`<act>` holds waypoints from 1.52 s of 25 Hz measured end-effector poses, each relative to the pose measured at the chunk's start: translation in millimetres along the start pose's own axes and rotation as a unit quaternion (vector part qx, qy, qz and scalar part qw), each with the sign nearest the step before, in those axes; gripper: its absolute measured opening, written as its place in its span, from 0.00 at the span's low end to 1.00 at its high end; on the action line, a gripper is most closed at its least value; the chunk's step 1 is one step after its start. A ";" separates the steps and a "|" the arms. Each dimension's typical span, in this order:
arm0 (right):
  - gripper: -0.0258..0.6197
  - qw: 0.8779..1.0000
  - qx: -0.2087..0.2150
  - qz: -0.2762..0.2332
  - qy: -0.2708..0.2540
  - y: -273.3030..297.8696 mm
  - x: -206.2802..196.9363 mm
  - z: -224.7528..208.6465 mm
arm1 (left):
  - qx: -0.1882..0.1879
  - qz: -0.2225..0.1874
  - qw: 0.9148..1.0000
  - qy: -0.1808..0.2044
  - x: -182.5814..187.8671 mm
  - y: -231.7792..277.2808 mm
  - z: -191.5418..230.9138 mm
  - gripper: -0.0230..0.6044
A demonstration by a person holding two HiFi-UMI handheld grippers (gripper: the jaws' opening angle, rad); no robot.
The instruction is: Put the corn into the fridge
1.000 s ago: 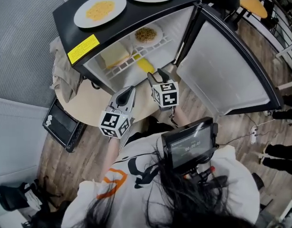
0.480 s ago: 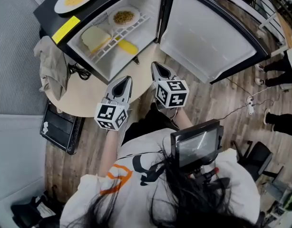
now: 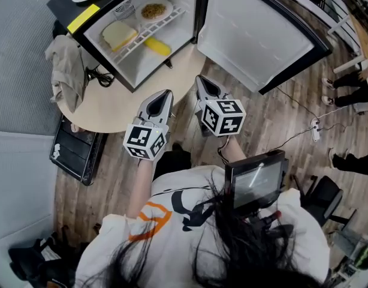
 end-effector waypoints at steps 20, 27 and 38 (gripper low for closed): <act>0.06 0.997 0.055 0.041 -0.023 -140.8 -40.0 -19.9 | 0.069 -0.008 0.997 -0.015 -8.3 -67.8 -147.0 0.05; 0.06 0.997 0.058 0.040 -0.033 -161.1 -45.3 -19.2 | 0.073 -0.008 0.997 -0.006 -7.4 -78.9 -165.9 0.05; 0.06 0.997 0.052 0.038 -0.037 -164.3 -40.8 -21.4 | 0.059 -0.015 0.998 0.001 -2.1 -72.3 -170.1 0.05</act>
Point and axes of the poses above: the fingertips, and each gripper's own axes: y forward along the fingers, z to its left, x out of its top, the point moved 8 cm from there along -y, backward along the fingers, and after that the axes turned 8 degrees about y, right-handed, at the moved point
